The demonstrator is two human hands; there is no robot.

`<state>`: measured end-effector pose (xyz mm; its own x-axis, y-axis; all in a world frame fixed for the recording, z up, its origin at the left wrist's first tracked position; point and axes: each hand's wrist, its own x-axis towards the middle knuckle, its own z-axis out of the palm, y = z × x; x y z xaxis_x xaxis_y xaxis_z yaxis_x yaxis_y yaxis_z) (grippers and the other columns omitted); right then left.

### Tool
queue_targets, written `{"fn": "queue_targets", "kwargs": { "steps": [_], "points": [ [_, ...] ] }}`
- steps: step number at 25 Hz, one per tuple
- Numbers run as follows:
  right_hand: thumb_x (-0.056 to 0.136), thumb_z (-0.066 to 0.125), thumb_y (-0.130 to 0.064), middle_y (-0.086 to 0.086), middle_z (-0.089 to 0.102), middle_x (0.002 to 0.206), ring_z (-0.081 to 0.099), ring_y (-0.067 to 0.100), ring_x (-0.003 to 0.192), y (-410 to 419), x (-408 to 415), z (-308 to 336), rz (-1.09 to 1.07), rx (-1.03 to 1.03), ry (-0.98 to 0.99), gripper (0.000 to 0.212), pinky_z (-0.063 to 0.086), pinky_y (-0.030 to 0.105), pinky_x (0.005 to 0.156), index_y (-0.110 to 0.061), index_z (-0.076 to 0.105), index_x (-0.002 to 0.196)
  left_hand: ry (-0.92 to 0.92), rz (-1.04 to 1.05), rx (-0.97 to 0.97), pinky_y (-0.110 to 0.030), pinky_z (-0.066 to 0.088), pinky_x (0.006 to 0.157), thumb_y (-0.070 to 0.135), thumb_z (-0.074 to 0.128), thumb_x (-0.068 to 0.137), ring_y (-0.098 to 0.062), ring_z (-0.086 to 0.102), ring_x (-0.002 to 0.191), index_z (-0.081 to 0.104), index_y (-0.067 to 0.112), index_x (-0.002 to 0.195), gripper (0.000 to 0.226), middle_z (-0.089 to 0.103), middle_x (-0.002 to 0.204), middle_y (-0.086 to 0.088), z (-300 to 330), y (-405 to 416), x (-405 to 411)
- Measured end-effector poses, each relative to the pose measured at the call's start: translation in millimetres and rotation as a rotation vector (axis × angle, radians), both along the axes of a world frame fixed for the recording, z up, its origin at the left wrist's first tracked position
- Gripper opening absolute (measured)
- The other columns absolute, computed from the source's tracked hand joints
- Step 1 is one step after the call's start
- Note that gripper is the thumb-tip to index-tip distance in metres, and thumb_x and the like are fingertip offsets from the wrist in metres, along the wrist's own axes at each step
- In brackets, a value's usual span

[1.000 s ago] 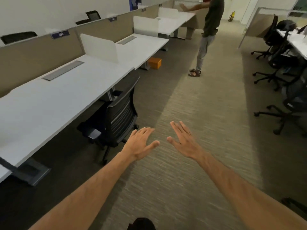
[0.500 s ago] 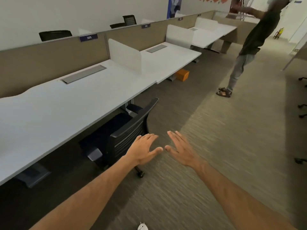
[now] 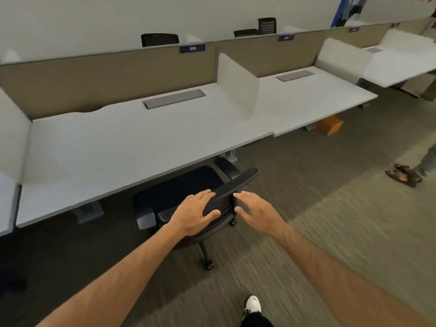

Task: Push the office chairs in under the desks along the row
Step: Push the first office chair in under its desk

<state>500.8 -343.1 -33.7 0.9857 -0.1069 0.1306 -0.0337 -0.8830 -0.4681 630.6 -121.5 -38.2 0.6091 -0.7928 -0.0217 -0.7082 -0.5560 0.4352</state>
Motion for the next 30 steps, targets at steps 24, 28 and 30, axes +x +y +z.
{"fn": "queue_targets", "kwargs": {
  "steps": [24, 28, 30],
  "points": [
    [0.096, 0.021, -0.073, -0.001, 0.047, 0.148, 0.041, 0.022, 0.136, -117.6, 151.1, -72.6, 0.533, -0.444, 0.266, 0.077, 0.027, 0.047, 0.115, -0.024, 0.030, 0.155, 0.101, 0.305, 0.361, -0.043, 0.030, 0.118, 0.074, 0.024, 0.097, -0.018, 0.041, 0.142, 0.018, 0.032, 0.162, 0.077, 0.042, 0.159, 0.002, -67.7, -7.2, 40.8],
    [0.091, 0.019, -0.084, -0.004, 0.059, 0.131, 0.055, 0.019, 0.117, -121.5, 170.1, -81.4, 0.538, -0.435, 0.249, 0.084, 0.040, 0.044, 0.101, -0.025, 0.044, 0.145, 0.089, 0.309, 0.364, -0.038, 0.041, 0.104, 0.088, 0.021, 0.089, -0.014, 0.055, 0.121, 0.030, 0.031, 0.156, 0.089, 0.056, 0.142, 0.007, -73.7, -2.5, 56.9],
    [0.092, 0.016, -0.083, -0.005, 0.062, 0.126, 0.057, 0.017, 0.112, -121.0, 178.1, -81.3, 0.512, -0.401, 0.244, 0.081, 0.042, 0.042, 0.098, -0.026, 0.050, 0.140, 0.078, 0.328, 0.345, -0.037, 0.042, 0.102, 0.091, 0.019, 0.087, -0.014, 0.057, 0.118, 0.034, 0.030, 0.154, 0.092, 0.058, 0.139, 0.007, -77.6, -3.4, 61.0]
  ]
}}
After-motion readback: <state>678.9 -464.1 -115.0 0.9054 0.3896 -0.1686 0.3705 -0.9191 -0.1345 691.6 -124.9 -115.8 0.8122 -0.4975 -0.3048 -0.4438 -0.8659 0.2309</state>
